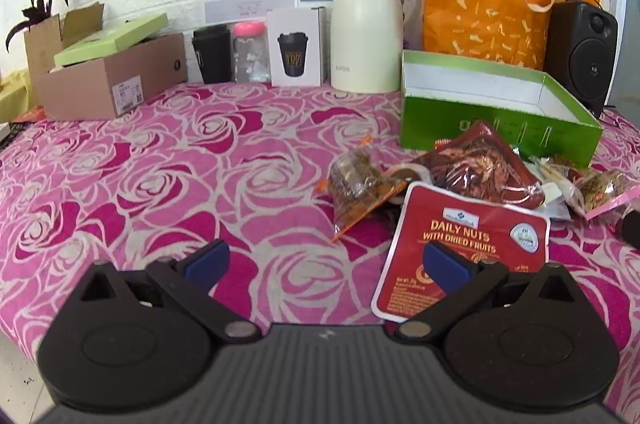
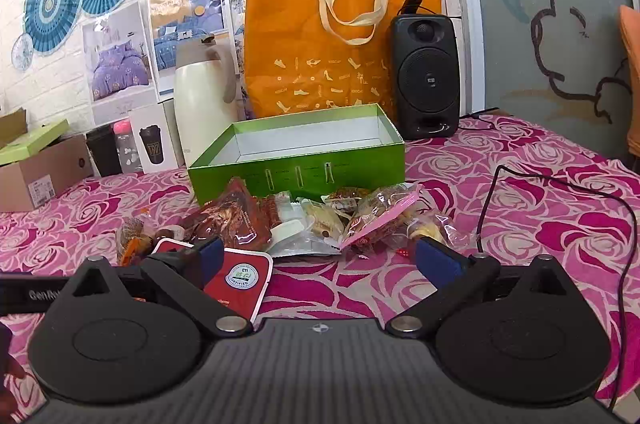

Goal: Organize snacks
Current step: 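Move the left tool toward the red Daily Nuts pouch, then grasp the red Daily Nuts pouch with the left tool and lift, then lower the red pouch into the green box and open the left tool, then grasp the dark brown snack bag with the left tool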

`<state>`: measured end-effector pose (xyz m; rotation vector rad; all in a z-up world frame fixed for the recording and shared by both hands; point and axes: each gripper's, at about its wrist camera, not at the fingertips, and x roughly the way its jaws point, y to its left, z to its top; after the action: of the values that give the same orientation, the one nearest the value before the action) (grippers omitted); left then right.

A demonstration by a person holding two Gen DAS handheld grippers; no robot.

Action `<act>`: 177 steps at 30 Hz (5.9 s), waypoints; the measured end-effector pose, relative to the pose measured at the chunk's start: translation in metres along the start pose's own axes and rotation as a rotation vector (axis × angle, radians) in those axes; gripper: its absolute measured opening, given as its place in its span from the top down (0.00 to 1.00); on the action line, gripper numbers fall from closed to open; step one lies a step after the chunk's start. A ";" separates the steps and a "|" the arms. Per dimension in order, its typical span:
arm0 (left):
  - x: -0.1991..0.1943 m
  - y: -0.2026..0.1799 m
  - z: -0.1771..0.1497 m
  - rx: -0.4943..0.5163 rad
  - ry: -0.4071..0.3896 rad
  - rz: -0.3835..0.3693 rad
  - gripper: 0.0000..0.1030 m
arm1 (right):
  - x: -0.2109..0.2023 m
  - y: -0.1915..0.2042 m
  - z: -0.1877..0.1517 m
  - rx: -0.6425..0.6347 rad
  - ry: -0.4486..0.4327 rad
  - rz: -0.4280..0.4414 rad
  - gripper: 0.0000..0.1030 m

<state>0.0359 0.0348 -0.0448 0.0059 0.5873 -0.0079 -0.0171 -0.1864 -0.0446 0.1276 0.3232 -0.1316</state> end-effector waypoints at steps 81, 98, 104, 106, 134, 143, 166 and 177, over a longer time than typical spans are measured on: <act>0.043 -0.048 0.093 -0.037 -0.163 -0.583 0.88 | 0.106 -0.037 0.100 0.098 0.053 0.394 0.96; 0.176 -0.120 0.173 -0.005 -0.062 -0.569 0.87 | 0.253 -0.073 0.144 0.212 0.080 0.321 0.96; 0.204 -0.126 0.161 -0.033 0.027 -0.567 0.79 | 0.272 -0.086 0.133 0.281 0.138 0.322 0.87; 0.202 -0.125 0.161 -0.029 0.019 -0.542 0.67 | 0.271 -0.088 0.132 0.288 0.142 0.328 0.79; 0.008 -0.039 0.016 0.052 -0.148 -0.300 0.20 | 0.080 -0.057 0.047 0.097 0.088 0.600 0.22; 0.039 -0.031 -0.004 -0.061 0.015 -0.406 0.21 | 0.116 -0.029 0.037 0.028 0.160 0.645 0.00; 0.072 -0.016 0.004 -0.258 0.060 -0.498 0.59 | 0.156 -0.021 0.039 0.015 0.318 0.687 0.71; 0.041 -0.031 0.010 -0.256 0.030 -0.641 0.61 | 0.096 -0.045 0.071 0.132 0.191 0.665 0.87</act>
<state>0.0753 0.0031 -0.0589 -0.4313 0.5962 -0.5554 0.0880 -0.2509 -0.0132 0.3721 0.4466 0.5214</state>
